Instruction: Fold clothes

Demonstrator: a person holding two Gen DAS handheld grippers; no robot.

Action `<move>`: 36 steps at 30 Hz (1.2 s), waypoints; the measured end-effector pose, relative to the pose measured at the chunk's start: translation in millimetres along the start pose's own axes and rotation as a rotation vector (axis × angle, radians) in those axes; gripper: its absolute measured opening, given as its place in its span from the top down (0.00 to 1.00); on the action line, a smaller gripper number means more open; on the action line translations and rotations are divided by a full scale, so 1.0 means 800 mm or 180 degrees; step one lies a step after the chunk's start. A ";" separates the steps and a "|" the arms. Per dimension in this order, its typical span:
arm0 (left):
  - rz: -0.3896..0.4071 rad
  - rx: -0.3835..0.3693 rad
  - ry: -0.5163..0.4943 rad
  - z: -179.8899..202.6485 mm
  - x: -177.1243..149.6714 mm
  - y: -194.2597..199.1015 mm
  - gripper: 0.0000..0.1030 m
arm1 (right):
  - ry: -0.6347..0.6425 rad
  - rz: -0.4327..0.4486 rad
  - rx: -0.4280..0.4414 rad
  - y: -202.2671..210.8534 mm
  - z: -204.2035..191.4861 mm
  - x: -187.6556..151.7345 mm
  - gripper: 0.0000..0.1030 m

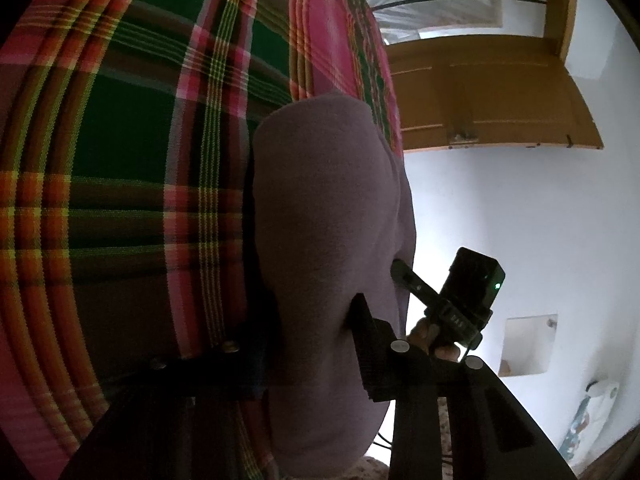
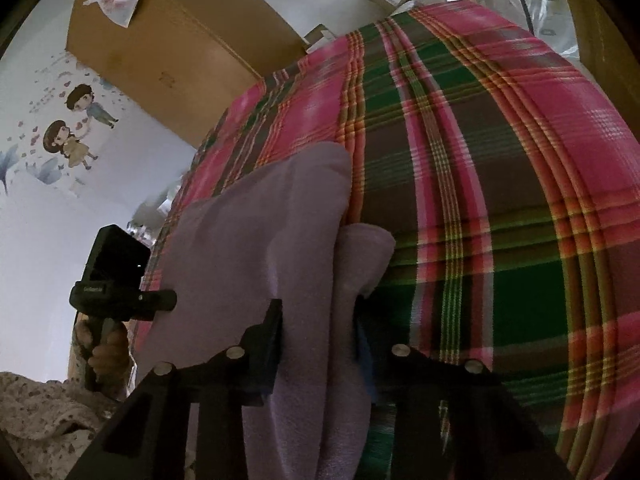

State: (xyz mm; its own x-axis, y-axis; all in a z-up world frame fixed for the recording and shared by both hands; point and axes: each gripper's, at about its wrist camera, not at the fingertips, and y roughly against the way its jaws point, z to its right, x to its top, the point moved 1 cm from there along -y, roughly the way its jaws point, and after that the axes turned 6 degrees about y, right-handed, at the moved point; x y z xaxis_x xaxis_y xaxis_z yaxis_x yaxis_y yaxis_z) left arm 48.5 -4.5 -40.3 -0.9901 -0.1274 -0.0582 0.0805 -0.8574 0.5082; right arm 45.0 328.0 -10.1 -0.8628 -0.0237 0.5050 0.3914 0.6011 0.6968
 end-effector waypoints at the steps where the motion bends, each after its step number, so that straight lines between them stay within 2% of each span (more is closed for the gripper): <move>1: 0.0009 0.0002 0.0001 0.000 0.000 0.000 0.66 | 0.0028 0.0007 -0.0048 -0.001 -0.003 0.000 0.70; 5: 0.0050 -0.0003 0.0020 0.004 -0.001 -0.003 0.67 | 0.0060 0.0046 -0.0144 -0.004 -0.013 -0.001 0.75; 13: 0.0137 -0.0021 -0.0134 0.020 -0.001 0.012 0.70 | -0.0134 0.0243 0.0048 0.009 -0.024 0.008 0.78; 19: 0.0422 -0.0058 -0.0190 0.032 0.015 0.055 0.72 | -0.0031 0.0331 0.0164 0.006 -0.058 0.030 0.78; 24: 0.0683 -0.0010 -0.0239 0.041 0.036 0.099 0.72 | -0.0002 0.0318 0.0268 -0.019 -0.082 0.060 0.78; 31: 0.0990 0.0151 -0.0132 0.038 0.079 0.146 0.72 | 0.0113 0.0238 0.0352 -0.066 -0.116 0.106 0.78; 36: 0.1172 0.0317 -0.0108 0.039 0.108 0.165 0.72 | 0.0135 0.0201 0.0398 -0.108 -0.138 0.142 0.78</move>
State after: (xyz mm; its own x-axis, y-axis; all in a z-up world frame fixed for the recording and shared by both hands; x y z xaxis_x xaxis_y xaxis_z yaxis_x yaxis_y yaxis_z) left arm -29.7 -113.0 48.4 -0.9004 -0.3999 0.1713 0.4215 -0.7045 0.5710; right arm -51.8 185.1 43.1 -0.8224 -0.0148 0.5687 0.3992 0.6973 0.5954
